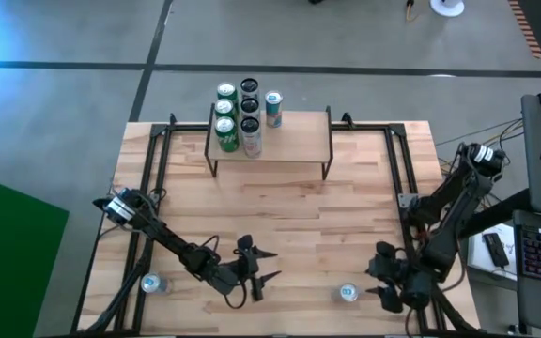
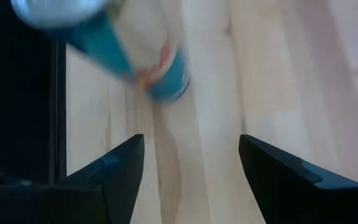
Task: Place canned beverage on shelf
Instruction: Put the right blue soda can on the shelf aligned with other blue soda cans
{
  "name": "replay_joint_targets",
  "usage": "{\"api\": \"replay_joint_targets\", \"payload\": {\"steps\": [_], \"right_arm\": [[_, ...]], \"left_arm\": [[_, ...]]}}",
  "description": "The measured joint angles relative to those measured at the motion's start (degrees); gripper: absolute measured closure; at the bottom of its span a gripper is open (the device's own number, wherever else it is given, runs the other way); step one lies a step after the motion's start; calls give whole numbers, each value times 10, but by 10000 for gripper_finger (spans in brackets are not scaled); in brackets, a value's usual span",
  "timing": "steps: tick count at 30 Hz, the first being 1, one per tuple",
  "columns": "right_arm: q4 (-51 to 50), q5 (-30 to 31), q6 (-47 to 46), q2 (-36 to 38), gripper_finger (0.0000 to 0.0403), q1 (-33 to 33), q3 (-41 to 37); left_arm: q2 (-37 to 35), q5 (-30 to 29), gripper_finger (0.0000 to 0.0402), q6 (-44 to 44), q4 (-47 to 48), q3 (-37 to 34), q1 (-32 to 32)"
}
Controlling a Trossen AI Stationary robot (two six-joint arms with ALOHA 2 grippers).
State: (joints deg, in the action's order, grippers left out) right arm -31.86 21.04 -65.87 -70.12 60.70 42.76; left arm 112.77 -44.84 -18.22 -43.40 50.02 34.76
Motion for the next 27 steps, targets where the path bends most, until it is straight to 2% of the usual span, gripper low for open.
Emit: {"api": "replay_joint_targets", "payload": {"steps": [2, 5, 10, 16, 22, 27], "right_arm": [[3, -5, -3, -14, 152, 17, 0], [30, -6, 26, -36, 152, 33, 0], [133, -2, 149, -84, 152, 34, 0], [215, 4, 264, -108, 152, 15, 0], [229, 5, 309, -110, 152, -10, 0], [290, 6, 356, -110, 152, -36, 0]], "left_arm": [[0, 35, 177, 4, 8, 0, 0], [0, 41, 177, 6, 12, 0, 0], [0, 38, 177, 7, 12, 0, 0], [0, 38, 177, 7, 12, 0, 0], [2, 38, 177, 0, 15, 0, 0], [2, 39, 177, -3, 15, 0, 1]]}}
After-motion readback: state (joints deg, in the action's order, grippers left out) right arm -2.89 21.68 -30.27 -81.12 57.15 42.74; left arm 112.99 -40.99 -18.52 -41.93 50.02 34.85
